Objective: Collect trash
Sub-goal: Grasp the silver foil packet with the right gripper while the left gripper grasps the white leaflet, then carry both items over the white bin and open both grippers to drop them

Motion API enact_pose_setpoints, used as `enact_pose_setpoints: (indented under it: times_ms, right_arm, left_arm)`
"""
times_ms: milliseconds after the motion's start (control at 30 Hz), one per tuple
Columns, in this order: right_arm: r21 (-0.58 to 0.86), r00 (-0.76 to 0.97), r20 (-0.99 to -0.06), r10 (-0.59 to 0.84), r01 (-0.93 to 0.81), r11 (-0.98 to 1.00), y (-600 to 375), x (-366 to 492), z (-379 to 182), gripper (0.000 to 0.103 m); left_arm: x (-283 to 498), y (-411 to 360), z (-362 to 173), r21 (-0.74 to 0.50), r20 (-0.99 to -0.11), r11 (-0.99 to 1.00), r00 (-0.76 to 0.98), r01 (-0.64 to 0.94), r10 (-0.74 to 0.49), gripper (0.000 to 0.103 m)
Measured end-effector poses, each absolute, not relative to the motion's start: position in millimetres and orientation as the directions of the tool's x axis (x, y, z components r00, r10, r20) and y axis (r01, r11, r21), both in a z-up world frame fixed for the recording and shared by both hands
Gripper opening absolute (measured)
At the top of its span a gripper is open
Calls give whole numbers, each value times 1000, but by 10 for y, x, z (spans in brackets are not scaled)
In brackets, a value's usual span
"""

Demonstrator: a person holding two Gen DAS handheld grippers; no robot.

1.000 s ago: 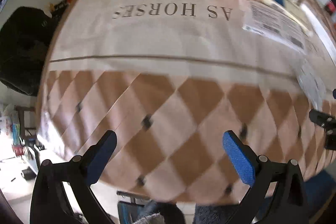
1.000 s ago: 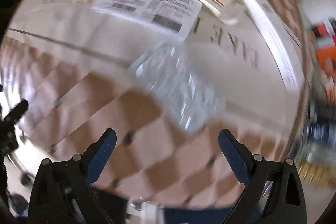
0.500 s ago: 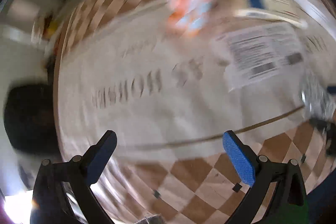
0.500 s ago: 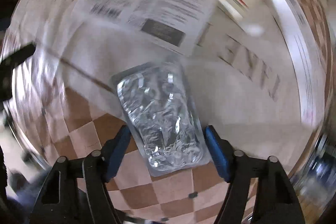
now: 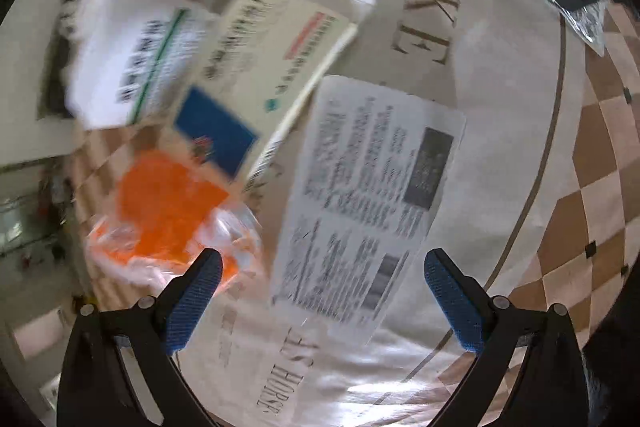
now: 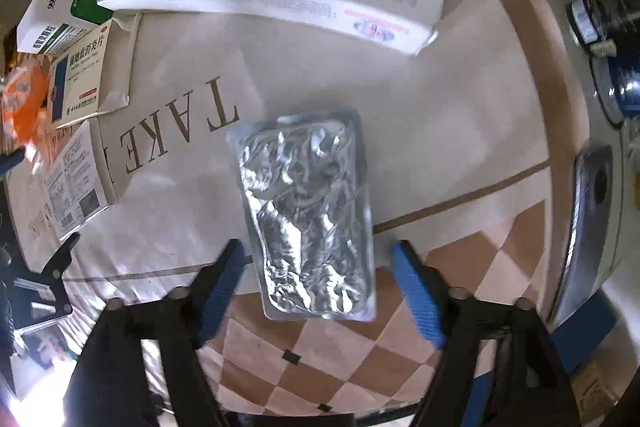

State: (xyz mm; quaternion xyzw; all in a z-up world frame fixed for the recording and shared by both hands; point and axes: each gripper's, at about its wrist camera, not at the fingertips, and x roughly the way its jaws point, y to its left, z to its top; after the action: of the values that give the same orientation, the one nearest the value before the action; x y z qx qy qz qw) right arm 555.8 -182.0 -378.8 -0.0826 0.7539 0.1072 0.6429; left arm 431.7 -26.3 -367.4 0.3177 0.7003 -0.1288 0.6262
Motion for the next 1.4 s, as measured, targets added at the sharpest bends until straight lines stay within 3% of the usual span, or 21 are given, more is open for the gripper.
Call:
enact_pose_setpoints:
  times_ms: [167,300,367,433,600,733,800,967,1033,1233,1400]
  right_arm:
    - [73,-171,-985,27,-265,962,-1764,5737,-3861,91]
    - [23,-96,-995,-6,-304,952,-1619,5633,-3929,88]
    - [-31,-55,-997,-51,-322,946,-1502,5554,-3913,77]
    - [-30,-31,-999,-43,-328,944,-1461,5467,-3852,66]
    - [26,-98,-995,-5,-318,948,-1494,5244,-3846,66]
    - [113,-184,-981,60,-288,951,-1500,5162,-3868,67]
    - [102,-183,-982,50,-292,951,-1472,5140,-3890,67]
    - [22,-130,-991,-22,-326,945,-1271,5033,-3910,70]
    - [-35,-81,-994,-68,-355,934,-1195,4911,-3879,69]
    - [-3,-62,-998,-27,-360,933,-1268,4719,-3758,66]
    - [50,-29,-999,42,-388,920,-1346,4522,-3406,66]
  left_arm:
    - [4445,-379,-3701,160,-972,781,-41,603,230,102]
    - [4444,-218,-3636,98,-986,813,-55,575,157,75]
    - [4401,-222,-3608,73,-988,853,-78,516,131,75]
    - [4379,-187,-3584,52,-991,899,-88,436,101,75]
    - [4222,19,-3532,1,-990,996,-141,90,13,75]
    - [3984,156,-3488,-119,-978,981,-154,-153,-143,77]
    - [3950,115,-3498,-106,-979,981,-156,-165,-132,78]
    - [3883,-150,-3539,41,-991,996,-131,-73,31,82]
    - [3823,-224,-3485,21,-994,995,-112,-95,10,74]
    - [3466,-108,-3397,34,-997,982,-69,-186,22,73]
    - [3145,-2,-2987,41,-999,954,22,-298,50,73]
